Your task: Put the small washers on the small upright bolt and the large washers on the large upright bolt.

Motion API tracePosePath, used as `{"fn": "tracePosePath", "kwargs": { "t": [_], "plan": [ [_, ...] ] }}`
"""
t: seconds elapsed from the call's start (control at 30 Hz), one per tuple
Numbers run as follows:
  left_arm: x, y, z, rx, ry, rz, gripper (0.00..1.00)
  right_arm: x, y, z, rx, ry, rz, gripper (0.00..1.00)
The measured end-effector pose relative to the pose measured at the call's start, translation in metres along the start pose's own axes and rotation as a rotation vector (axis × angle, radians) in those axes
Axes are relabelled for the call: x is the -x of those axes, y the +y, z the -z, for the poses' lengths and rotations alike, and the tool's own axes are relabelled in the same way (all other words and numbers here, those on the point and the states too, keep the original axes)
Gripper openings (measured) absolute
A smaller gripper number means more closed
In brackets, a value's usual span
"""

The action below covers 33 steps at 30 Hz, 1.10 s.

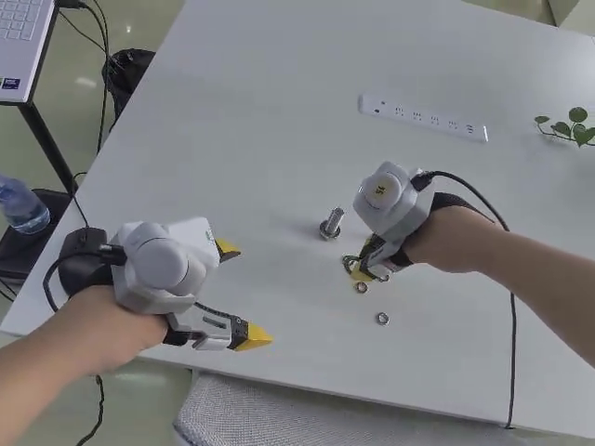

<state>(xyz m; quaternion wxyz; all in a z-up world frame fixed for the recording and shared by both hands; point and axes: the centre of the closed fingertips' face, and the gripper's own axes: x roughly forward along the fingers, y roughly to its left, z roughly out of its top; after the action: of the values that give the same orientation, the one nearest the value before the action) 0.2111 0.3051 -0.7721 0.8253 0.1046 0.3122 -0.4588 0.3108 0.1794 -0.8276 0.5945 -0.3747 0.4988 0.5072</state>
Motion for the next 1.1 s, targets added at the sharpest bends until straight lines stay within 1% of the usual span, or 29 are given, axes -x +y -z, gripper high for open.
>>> {"fn": "tracePosePath", "kwargs": {
  "t": [0.23,0.3,0.43,0.5,0.57,0.67,0.77,0.83,0.9,0.97,1.0,1.1],
  "plan": [
    [-0.003,-0.002,-0.004,-0.005,-0.003,0.0,0.77,0.011,-0.014,0.001,-0.012,-0.007,0.016,0.21],
    [-0.004,-0.002,-0.002,0.003,0.009,0.001,0.77,0.014,-0.018,-0.001,-0.017,-0.012,0.016,0.21],
    [-0.003,-0.002,-0.003,0.008,0.005,-0.005,0.81,0.022,-0.026,-0.008,-0.016,-0.023,0.026,0.21],
    [-0.004,-0.003,-0.003,0.005,0.006,-0.003,0.8,0.024,-0.03,-0.012,-0.014,-0.025,0.029,0.21],
    [-0.004,-0.005,-0.001,0.01,0.018,0.001,0.8,0.028,-0.035,-0.017,-0.009,-0.032,0.037,0.21],
    [-0.004,-0.005,-0.001,0.008,0.016,-0.006,0.81,0.03,-0.039,-0.022,-0.004,-0.038,0.042,0.21],
    [-0.004,-0.006,-0.003,0.019,0.003,-0.003,0.82,0.032,-0.04,-0.028,-0.001,-0.044,0.046,0.21],
    [-0.004,-0.007,-0.005,0.012,-0.006,-0.001,0.83,0.031,-0.043,-0.031,-0.002,-0.049,0.045,0.21],
    [-0.004,-0.006,-0.004,0.018,0.001,-0.004,0.84,0.029,-0.049,-0.035,0.002,-0.051,0.047,0.21],
    [-0.004,-0.005,-0.005,0.024,-0.004,-0.007,0.84,0.029,-0.047,-0.038,0.006,-0.051,0.047,0.21],
    [-0.004,-0.005,-0.005,0.026,-0.006,-0.008,0.84,0.027,-0.05,-0.038,0.009,-0.05,0.047,0.21],
    [-0.004,-0.005,-0.004,0.031,-0.006,-0.008,0.84,0.027,-0.052,-0.042,0.013,-0.055,0.051,0.21]
  ]
}}
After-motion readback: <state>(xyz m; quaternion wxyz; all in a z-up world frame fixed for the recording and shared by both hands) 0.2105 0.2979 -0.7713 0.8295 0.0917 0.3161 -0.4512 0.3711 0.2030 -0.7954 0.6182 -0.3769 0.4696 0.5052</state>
